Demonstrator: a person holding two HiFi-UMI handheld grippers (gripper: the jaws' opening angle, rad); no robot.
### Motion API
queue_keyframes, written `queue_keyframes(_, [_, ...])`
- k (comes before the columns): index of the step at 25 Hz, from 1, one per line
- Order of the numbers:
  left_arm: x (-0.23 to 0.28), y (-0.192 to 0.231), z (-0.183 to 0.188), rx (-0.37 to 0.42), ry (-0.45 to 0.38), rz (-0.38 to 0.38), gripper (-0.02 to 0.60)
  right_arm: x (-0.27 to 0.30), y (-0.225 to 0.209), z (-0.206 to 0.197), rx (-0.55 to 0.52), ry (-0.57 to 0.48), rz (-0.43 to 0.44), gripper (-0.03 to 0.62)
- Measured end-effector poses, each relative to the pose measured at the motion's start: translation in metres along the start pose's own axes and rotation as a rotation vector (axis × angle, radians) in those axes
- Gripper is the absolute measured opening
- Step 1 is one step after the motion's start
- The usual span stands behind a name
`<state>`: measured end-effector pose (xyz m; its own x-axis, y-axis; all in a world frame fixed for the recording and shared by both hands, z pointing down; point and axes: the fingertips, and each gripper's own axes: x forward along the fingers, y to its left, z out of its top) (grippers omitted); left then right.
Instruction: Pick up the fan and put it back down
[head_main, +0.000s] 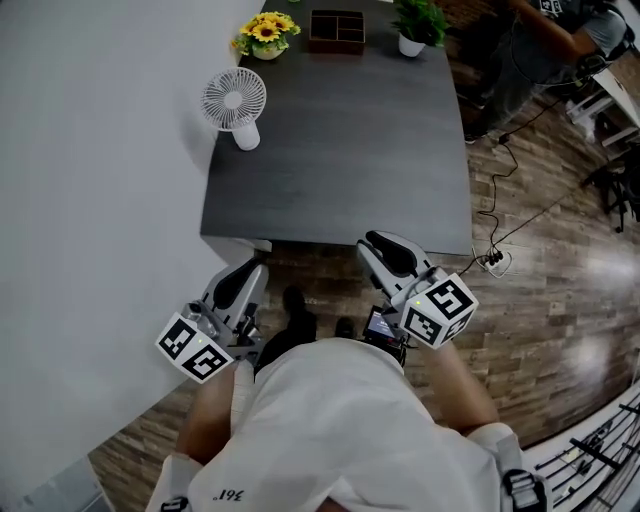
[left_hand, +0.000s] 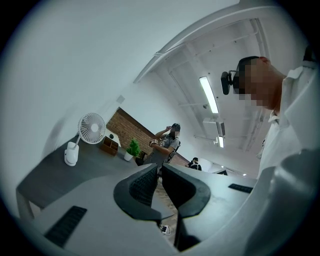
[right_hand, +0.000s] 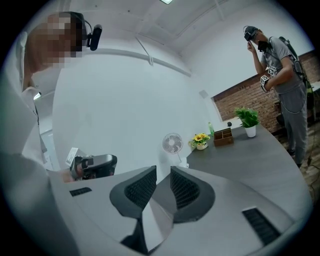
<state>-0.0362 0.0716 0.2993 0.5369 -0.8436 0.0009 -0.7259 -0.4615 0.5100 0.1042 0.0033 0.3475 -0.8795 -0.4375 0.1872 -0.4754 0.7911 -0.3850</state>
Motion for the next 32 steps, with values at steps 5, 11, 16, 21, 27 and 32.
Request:
queue_keyframes(5, [0.005,0.023,0.022,0.0,0.011,-0.03,0.021,0.03,0.002,0.012,-0.003,-0.011,-0.021,0.072])
queue_keyframes(11, [0.011,0.041,0.039,-0.002,0.031,-0.069,0.021,0.06,0.007,0.023,-0.001,-0.018,-0.042,0.072])
queue_keyframes(16, [0.011,0.056,0.048,-0.015,0.032,-0.085,0.021,0.078,0.011,0.025,0.001,-0.016,-0.059,0.072])
queue_keyframes(21, [0.01,0.065,0.052,-0.015,0.027,-0.074,0.021,0.081,0.012,0.021,0.006,0.002,-0.059,0.072])
queue_keyframes(27, [0.017,0.076,0.056,0.003,0.015,-0.019,0.021,0.079,-0.003,0.031,-0.002,0.009,-0.03,0.072])
queue_keyframes(32, [0.023,0.083,0.052,0.006,-0.001,0.034,0.021,0.074,-0.02,0.032,-0.009,0.03,-0.005,0.072])
